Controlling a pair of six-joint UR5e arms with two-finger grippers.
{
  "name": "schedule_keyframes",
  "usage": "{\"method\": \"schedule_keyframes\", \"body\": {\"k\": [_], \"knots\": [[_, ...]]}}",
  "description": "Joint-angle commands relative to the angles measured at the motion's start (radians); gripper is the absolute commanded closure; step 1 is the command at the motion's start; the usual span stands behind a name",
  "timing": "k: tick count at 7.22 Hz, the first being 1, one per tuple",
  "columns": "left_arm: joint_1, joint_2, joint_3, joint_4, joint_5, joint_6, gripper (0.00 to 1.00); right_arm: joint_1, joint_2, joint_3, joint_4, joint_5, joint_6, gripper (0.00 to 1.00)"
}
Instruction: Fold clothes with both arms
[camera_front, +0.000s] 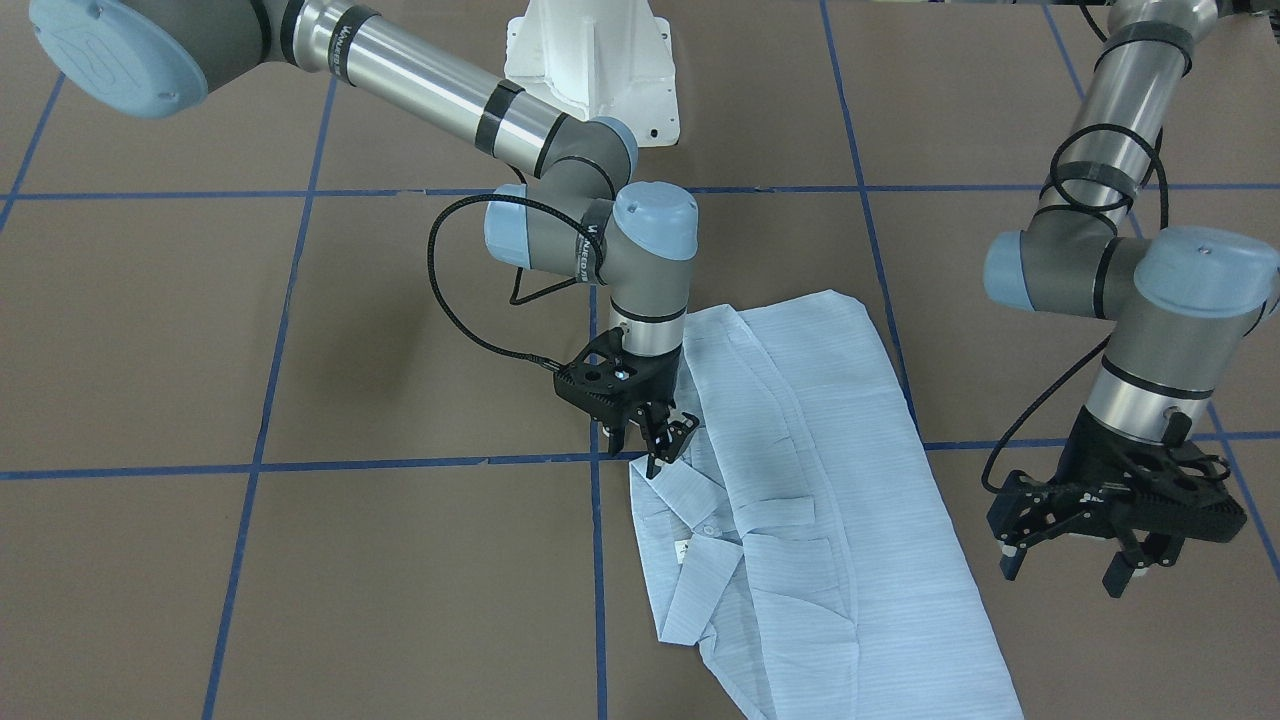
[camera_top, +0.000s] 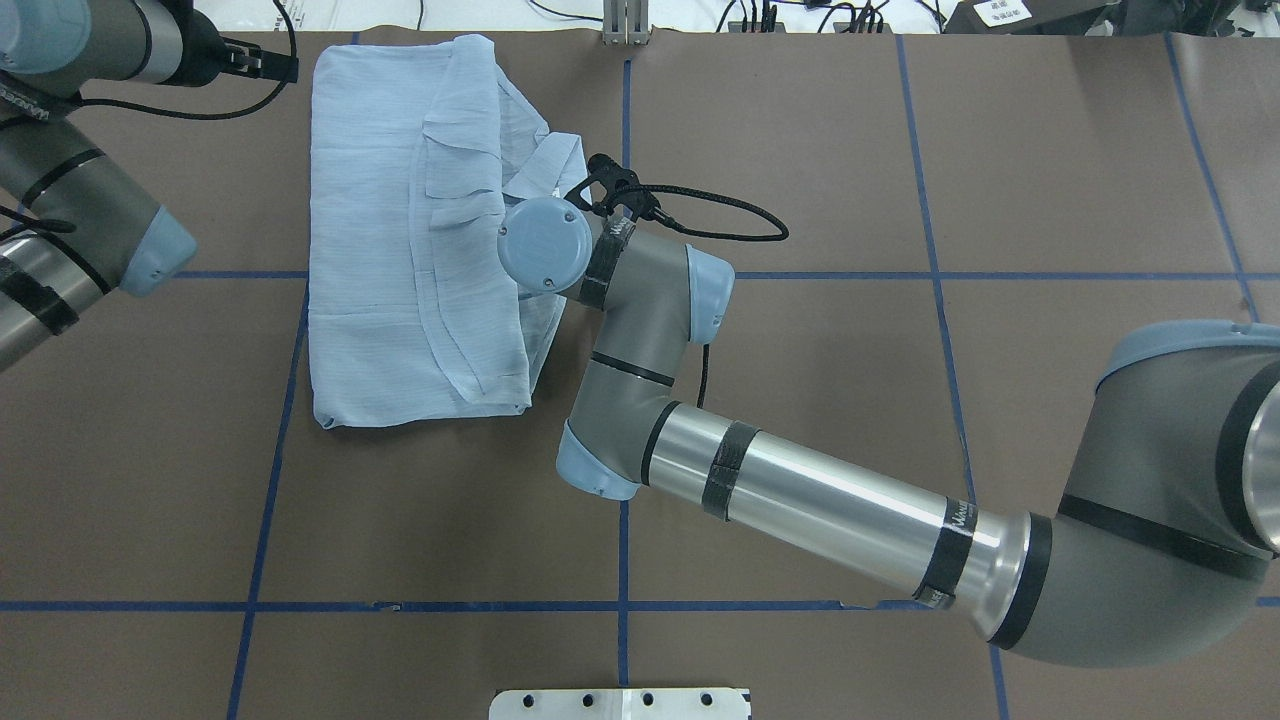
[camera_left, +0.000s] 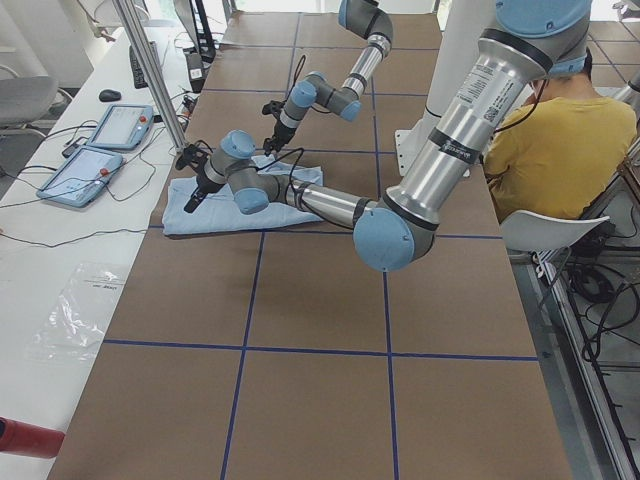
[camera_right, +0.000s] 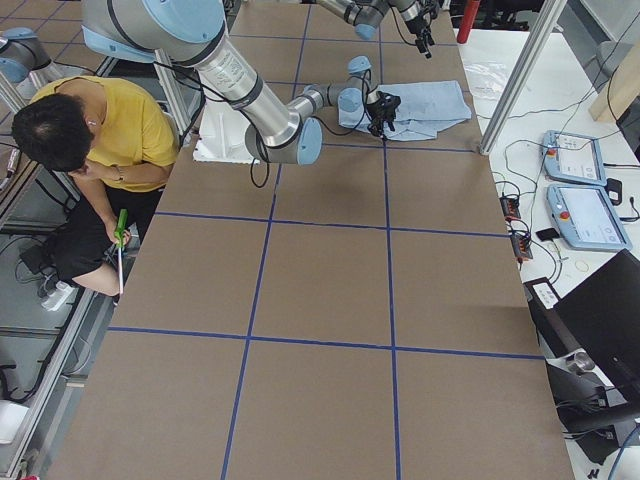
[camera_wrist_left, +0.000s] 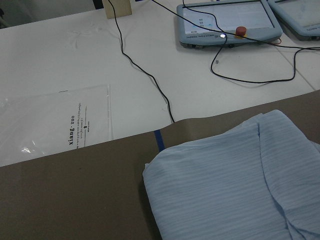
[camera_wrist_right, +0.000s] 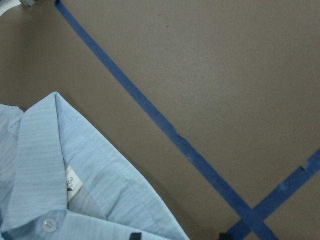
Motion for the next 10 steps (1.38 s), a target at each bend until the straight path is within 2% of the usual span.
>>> {"method": "schedule_keyframes", "body": {"k": [1,4,6,8,9,10], "knots": [[0.0,0.002,0.0,0.0,0.0,0.0,0.0,-0.003,0.023,-0.028,0.001,-0.004,0.002,0.44],[0.0,0.015,-0.009,-0.002,0.0,0.002,0.0,-0.006,0.036,-0.056,-0.001,-0.012,0.0,0.45],[0.0,0.028,-0.025,-0.002,0.002,0.0,0.0,-0.01,0.049,-0.067,-0.001,-0.018,-0.001,0.64],[0.0,0.043,-0.046,-0.002,0.0,0.0,0.0,-0.017,0.053,-0.067,-0.002,-0.018,-0.013,1.0],[0.0,0.045,-0.048,-0.002,0.0,0.0,0.0,-0.017,0.054,-0.054,-0.004,-0.013,-0.099,1.0],[0.0,0.046,-0.049,-0.002,0.0,-0.001,0.0,-0.02,0.015,0.05,-0.022,-0.009,-0.121,1.0]]}}
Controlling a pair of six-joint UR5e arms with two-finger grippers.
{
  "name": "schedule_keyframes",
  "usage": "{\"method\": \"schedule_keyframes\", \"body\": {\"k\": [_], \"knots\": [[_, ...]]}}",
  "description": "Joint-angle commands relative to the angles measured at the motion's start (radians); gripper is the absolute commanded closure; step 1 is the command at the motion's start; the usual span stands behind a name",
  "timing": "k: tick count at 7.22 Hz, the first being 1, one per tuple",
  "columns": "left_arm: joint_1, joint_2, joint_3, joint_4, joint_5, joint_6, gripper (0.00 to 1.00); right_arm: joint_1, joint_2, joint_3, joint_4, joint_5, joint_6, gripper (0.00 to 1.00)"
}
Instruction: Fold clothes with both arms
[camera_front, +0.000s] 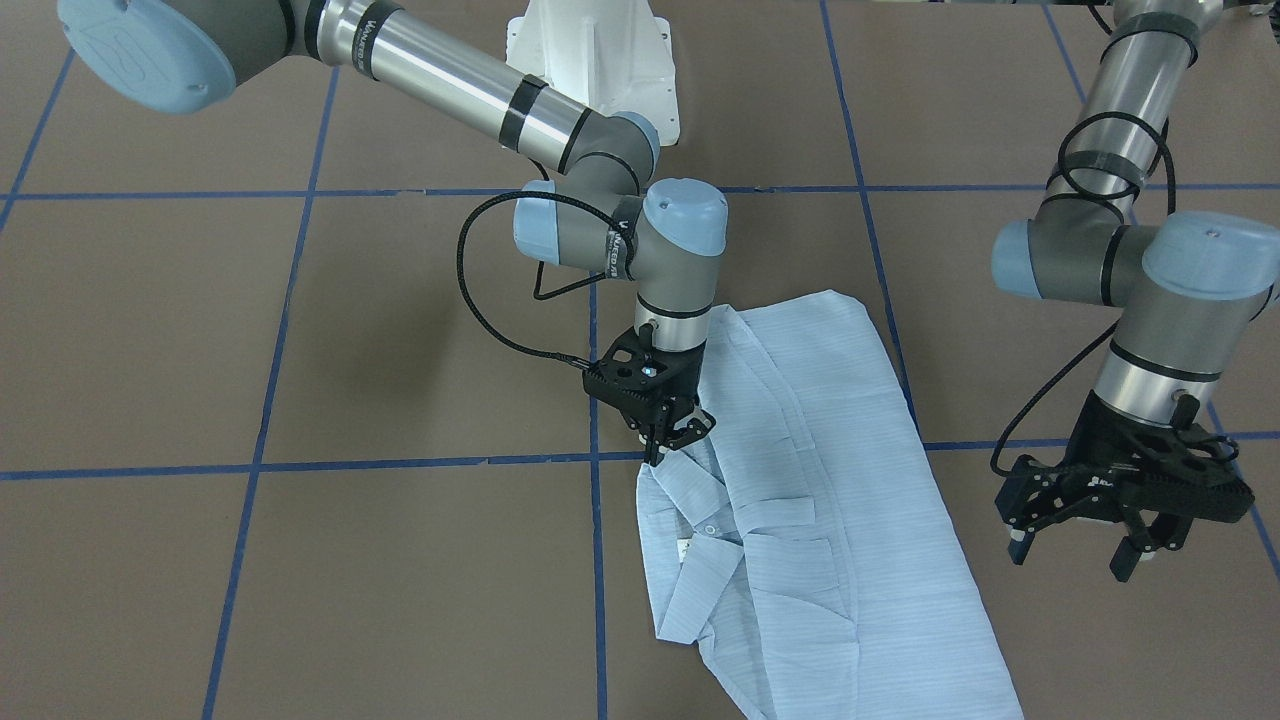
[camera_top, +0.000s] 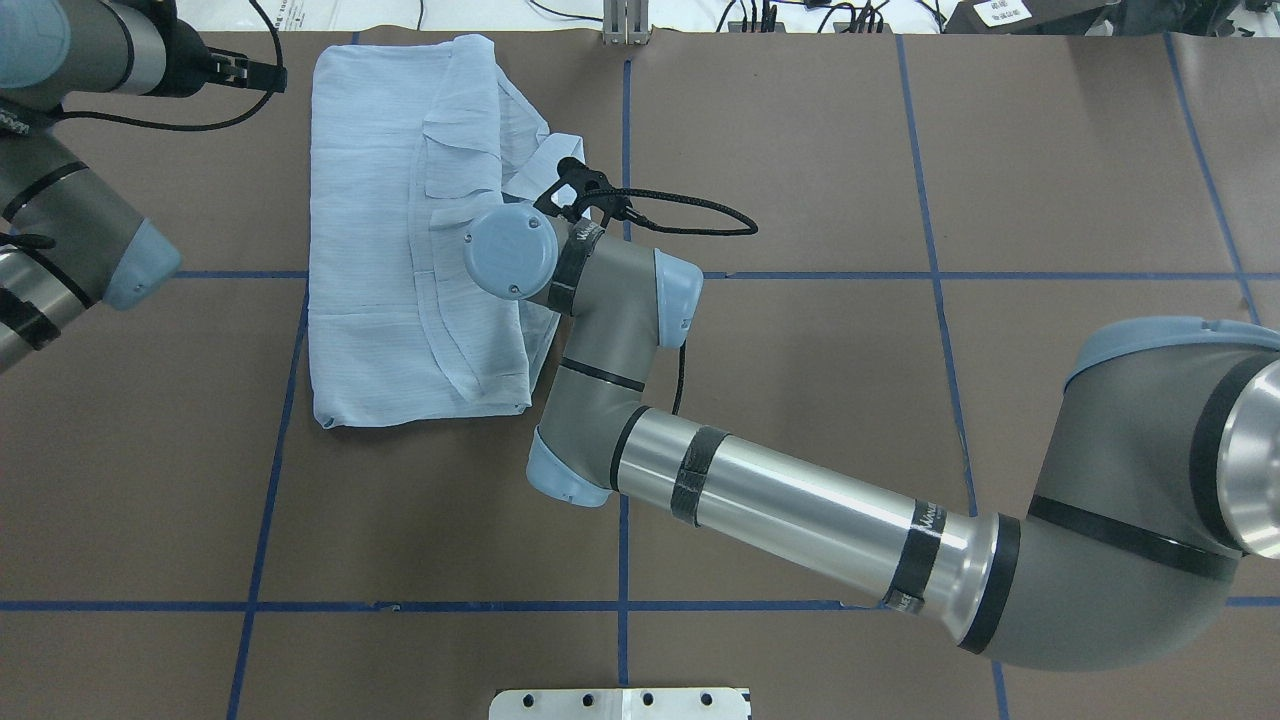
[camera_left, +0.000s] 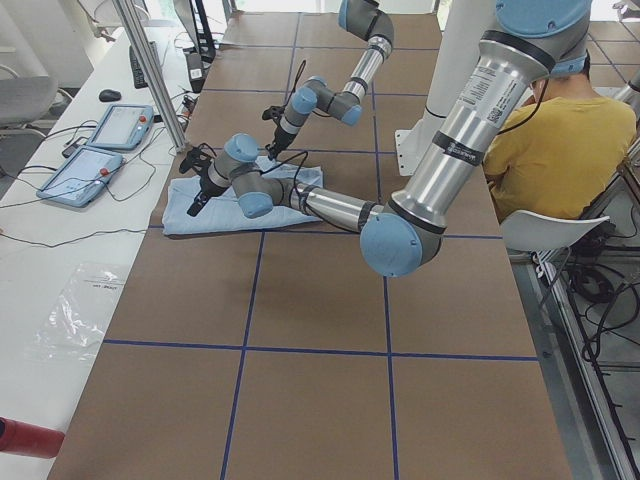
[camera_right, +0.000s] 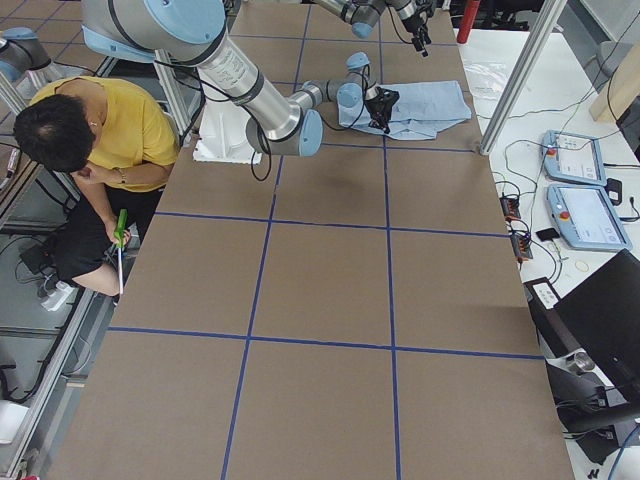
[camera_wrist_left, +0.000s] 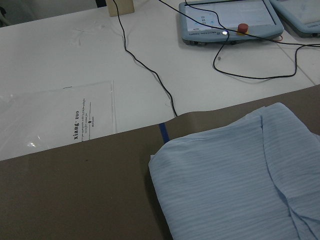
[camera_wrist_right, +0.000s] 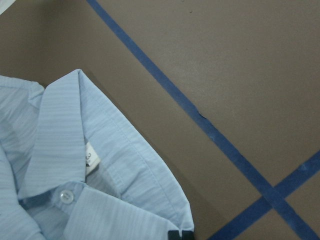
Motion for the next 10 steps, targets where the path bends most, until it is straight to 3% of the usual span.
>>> {"method": "schedule_keyframes", "body": {"k": [1,2,4,5,7,8,10], "knots": [[0.0,0.015,-0.016,0.0,0.0,-0.022,0.0,-0.021,-0.167,0.293,-0.084,0.005,-0.049,1.0],[0.0,0.023,-0.022,0.0,0.0,-0.024,0.0,-0.021,-0.281,0.459,-0.132,0.006,-0.052,1.0],[0.002,0.024,-0.022,0.0,0.0,-0.024,0.0,-0.034,-0.484,0.681,-0.137,0.0,-0.104,1.0],[0.0,0.024,-0.022,0.0,-0.002,-0.024,0.0,-0.044,-0.561,0.753,-0.136,0.0,-0.123,1.0],[0.003,0.024,-0.023,0.0,-0.002,-0.024,0.0,-0.046,-0.632,0.789,-0.128,0.0,-0.162,1.0],[0.006,0.024,-0.023,0.0,-0.002,-0.023,0.0,-0.055,-0.632,0.788,-0.128,-0.004,-0.187,0.01],[0.006,0.024,-0.036,0.0,-0.002,-0.023,0.0,-0.023,-0.571,0.809,-0.172,0.035,-0.384,0.0]]}}
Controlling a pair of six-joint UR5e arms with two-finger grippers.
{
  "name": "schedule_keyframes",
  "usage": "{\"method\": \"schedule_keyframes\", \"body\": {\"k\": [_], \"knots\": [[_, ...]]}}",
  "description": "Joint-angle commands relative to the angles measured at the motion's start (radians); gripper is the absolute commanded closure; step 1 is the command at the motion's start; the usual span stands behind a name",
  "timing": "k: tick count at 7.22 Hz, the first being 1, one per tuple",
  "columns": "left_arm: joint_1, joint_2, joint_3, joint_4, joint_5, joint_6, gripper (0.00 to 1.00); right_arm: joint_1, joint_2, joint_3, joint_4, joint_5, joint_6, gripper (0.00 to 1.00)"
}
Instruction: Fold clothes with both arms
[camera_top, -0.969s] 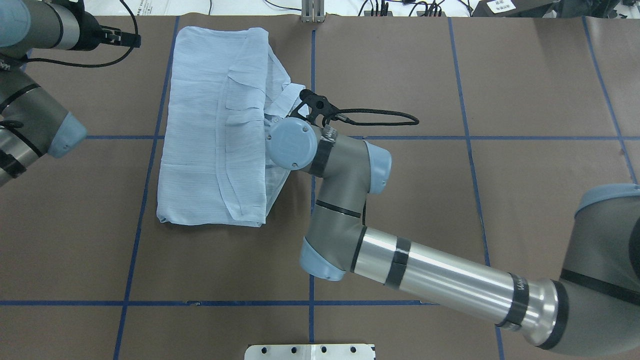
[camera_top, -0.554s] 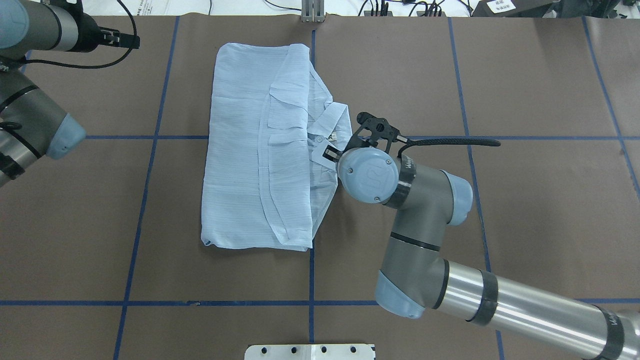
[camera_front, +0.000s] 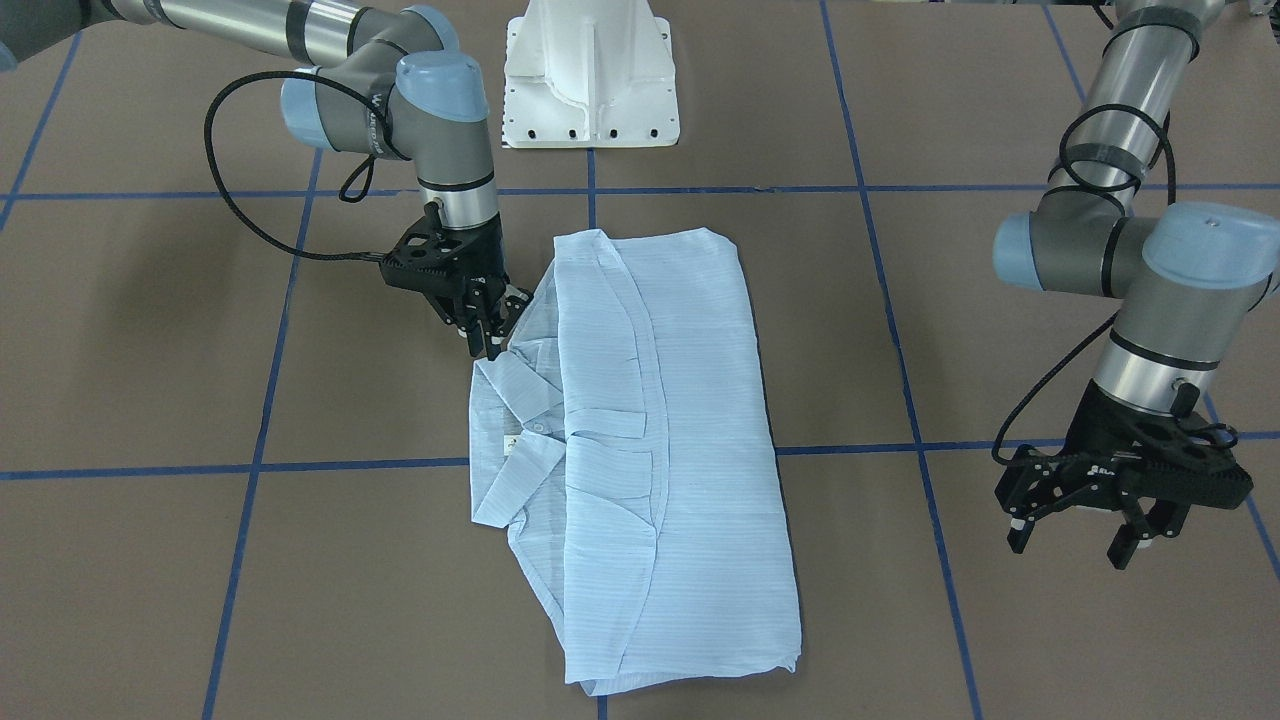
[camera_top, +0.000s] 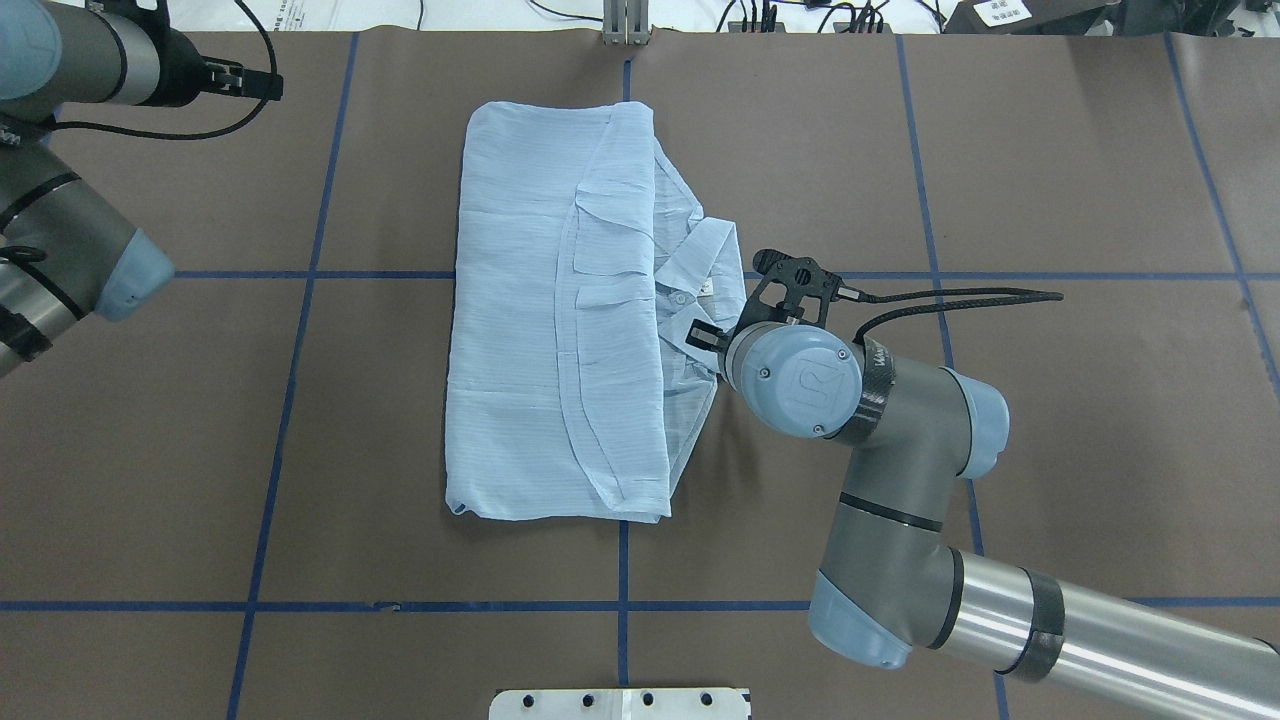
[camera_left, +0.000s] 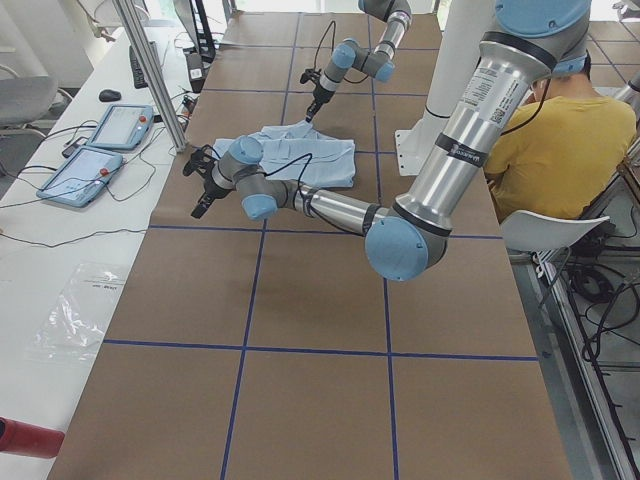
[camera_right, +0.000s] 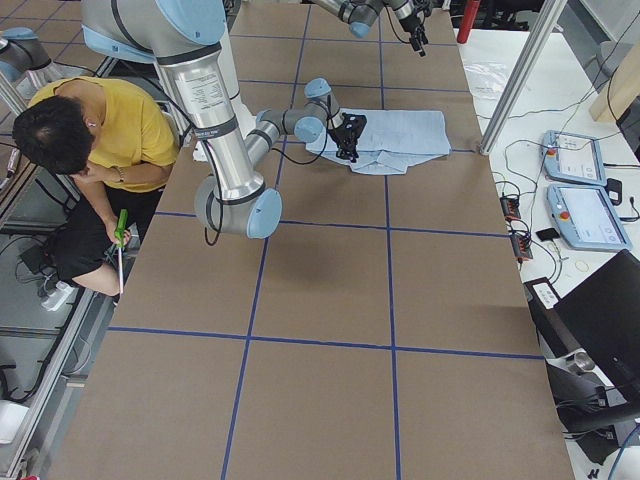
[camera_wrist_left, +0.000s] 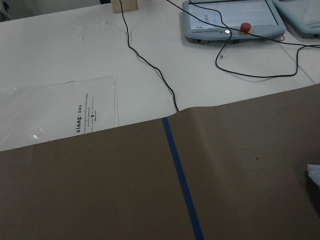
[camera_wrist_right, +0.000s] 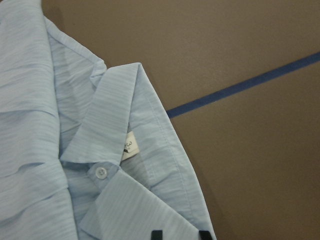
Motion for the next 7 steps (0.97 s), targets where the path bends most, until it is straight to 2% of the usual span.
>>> {"method": "schedule_keyframes", "body": {"k": [1,3,4,5,6,7], "knots": [[0.001,0.0,-0.01,0.0,-0.012,0.0,0.0,0.042,0.087,-0.017,-0.048,0.053,-0.238,0.0],[0.001,0.006,-0.023,0.002,-0.112,0.023,0.0,0.042,0.287,-0.186,-0.066,0.07,-0.293,0.0],[0.001,0.017,-0.027,0.003,-0.173,0.134,0.0,0.049,0.334,-0.216,-0.091,0.07,-0.302,0.0],[-0.014,0.04,-0.025,0.003,-0.205,0.254,0.0,0.057,0.339,-0.216,-0.092,0.085,-0.372,0.0],[-0.022,0.051,-0.025,0.002,-0.203,0.267,0.0,0.062,0.343,-0.215,-0.061,0.075,-0.419,0.0],[-0.022,0.06,-0.027,0.002,-0.201,0.269,0.0,0.091,0.339,-0.219,0.02,0.073,-0.441,0.0]]}}
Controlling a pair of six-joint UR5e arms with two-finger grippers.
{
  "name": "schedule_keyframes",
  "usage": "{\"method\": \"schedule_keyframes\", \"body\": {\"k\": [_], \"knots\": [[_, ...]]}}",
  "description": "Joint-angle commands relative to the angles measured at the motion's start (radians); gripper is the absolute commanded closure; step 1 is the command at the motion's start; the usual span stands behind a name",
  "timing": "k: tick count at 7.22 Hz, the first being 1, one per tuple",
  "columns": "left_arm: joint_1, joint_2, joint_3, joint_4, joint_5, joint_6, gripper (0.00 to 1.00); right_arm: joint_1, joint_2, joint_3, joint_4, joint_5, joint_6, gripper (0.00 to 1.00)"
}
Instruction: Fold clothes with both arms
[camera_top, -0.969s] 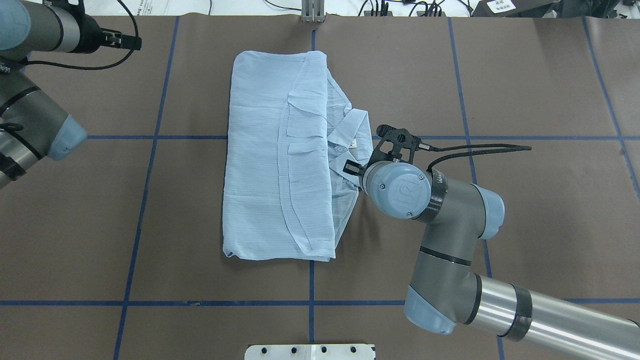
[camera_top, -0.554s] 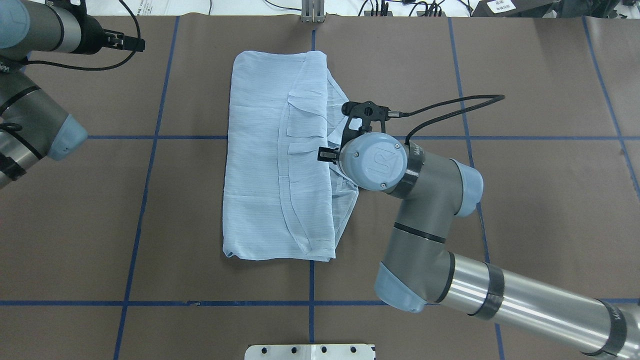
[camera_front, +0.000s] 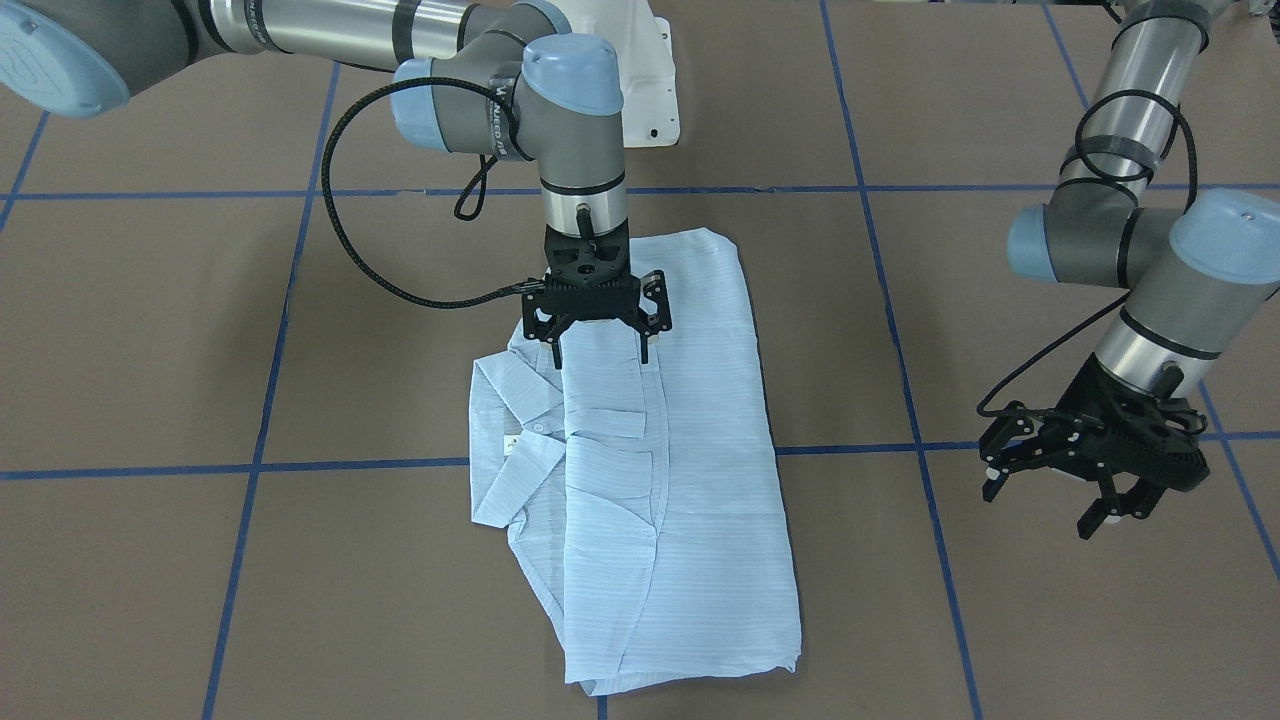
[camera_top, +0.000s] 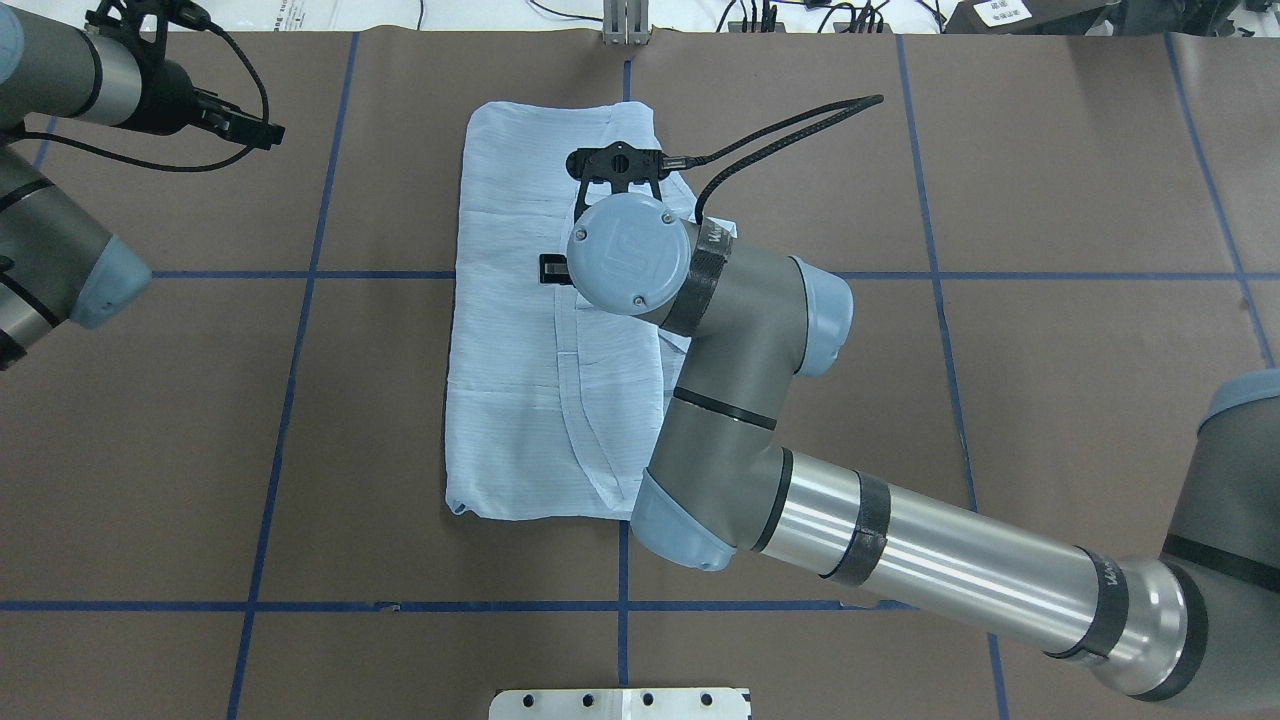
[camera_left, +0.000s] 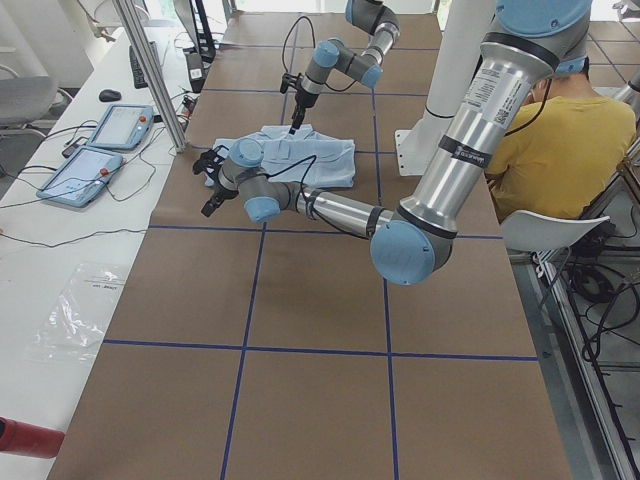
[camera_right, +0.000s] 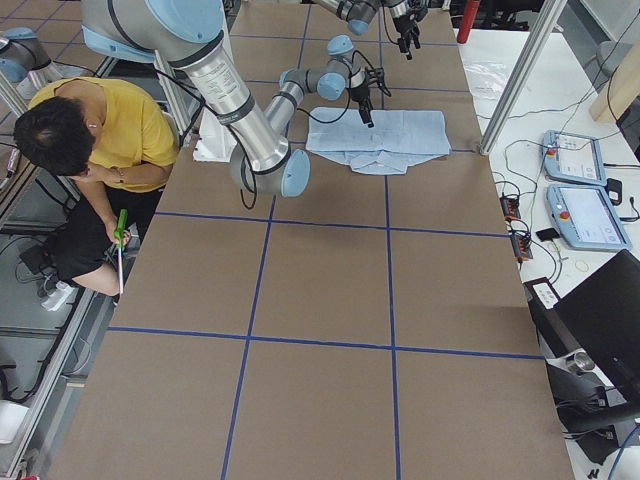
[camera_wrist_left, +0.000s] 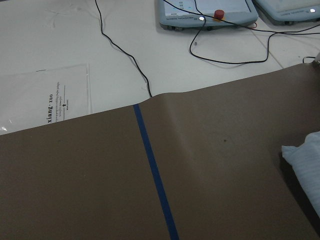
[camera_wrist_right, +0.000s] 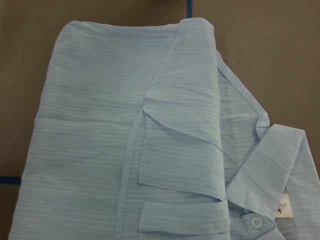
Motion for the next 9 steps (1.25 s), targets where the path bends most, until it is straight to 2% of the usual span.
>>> {"method": "schedule_keyframes", "body": {"k": [1,2,3,4,6,9], "knots": [[-0.006,0.017,-0.003,0.0,-0.005,0.027,0.0,0.022,0.01,-0.021,0.097,0.012,-0.072,0.0],[-0.011,0.025,-0.003,-0.002,-0.008,0.03,0.0,0.002,0.066,-0.073,-0.027,0.016,-0.139,0.0],[-0.015,0.046,-0.004,-0.023,-0.011,0.039,0.0,-0.006,0.158,-0.175,-0.129,0.02,-0.19,0.0],[-0.017,0.049,-0.004,-0.03,-0.011,0.039,0.0,-0.042,0.213,-0.272,-0.169,0.025,-0.259,0.0],[-0.017,0.051,-0.004,-0.03,-0.01,0.037,0.0,-0.103,0.272,-0.294,-0.356,0.019,-0.393,0.07],[-0.017,0.049,-0.004,-0.031,-0.01,0.033,0.0,-0.165,0.274,-0.366,-0.372,-0.059,-0.465,0.11]]}}
